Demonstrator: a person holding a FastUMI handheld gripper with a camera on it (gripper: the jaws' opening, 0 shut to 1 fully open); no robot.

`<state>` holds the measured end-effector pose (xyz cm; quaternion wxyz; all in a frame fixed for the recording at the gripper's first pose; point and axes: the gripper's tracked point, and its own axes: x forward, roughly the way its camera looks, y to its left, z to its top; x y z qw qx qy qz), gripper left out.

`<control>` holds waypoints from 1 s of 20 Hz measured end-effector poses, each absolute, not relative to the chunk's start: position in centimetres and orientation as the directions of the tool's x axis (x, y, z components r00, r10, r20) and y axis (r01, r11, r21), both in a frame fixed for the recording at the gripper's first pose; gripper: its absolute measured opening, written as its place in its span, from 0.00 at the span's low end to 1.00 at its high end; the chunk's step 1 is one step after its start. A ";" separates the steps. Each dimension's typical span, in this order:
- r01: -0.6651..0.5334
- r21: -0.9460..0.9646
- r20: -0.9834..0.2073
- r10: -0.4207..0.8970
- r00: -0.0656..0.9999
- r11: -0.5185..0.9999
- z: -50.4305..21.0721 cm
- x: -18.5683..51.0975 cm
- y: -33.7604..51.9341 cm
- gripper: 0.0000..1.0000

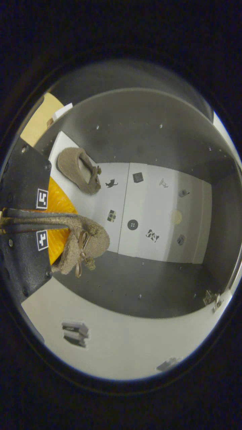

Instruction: Open the shoe cabinet door, grab the shoes and put them into the shoe cabinet, then close the shoe cabinet door.

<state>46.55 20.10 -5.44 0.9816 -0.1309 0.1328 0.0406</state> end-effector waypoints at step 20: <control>-0.151 -0.315 -0.337 0.039 0.941 0.937 -13.0 57.7 22.0 0.21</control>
